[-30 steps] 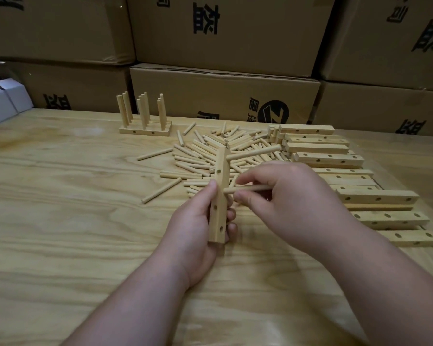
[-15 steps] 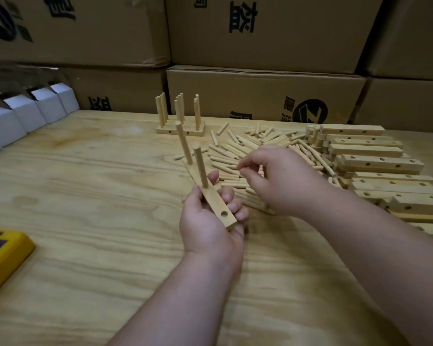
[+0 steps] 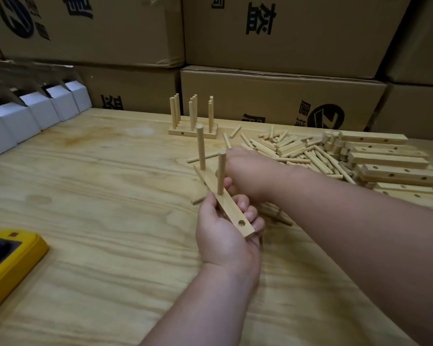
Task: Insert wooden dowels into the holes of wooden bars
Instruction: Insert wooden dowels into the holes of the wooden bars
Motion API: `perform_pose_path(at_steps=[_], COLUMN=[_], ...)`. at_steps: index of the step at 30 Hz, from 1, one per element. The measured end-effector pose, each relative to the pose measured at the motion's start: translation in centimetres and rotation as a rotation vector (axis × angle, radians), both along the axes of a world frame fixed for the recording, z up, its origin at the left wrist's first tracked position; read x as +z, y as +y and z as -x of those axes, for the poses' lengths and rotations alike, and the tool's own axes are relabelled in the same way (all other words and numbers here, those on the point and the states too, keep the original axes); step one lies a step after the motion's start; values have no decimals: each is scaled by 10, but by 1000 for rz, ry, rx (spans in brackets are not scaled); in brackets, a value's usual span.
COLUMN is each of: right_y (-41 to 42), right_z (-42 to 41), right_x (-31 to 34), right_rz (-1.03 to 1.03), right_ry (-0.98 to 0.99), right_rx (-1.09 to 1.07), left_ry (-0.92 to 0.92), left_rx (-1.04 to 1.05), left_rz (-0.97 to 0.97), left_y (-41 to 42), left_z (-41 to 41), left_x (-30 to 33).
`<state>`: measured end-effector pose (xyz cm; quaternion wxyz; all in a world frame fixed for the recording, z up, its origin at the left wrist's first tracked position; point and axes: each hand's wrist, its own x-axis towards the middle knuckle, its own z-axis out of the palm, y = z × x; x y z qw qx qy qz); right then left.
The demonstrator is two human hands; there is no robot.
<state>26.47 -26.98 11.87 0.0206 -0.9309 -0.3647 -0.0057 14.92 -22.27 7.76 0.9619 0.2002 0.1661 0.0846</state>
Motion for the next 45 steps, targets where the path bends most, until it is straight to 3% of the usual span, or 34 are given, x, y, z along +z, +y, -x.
perform_pose_path(at_steps=[6,10,13,19,35,45], right_y=[-34,-87,-125,-146,-146,-143], right_z=[14,45,77,114,113,114], right_x=[22,37,42,48,37,35], right_rz=[-196,-375,-478,-495,-525,-529], right_ry=[-98,43,147,356,357,316], right_rx=[-131,-401,-489,-374,-268,-234], left_ry=[-1,5,5,2,-39,-32], left_rx=[0,-23,-43,-136,-206,-194], left_rz=[1,-15,-30,-158,-364,-307], left_y=[-1,-3,-5,-10,-17,-15], left_z=[-1,-1,-1,-2,0,1], left_x=[0,1,1,-1,-5,-3])
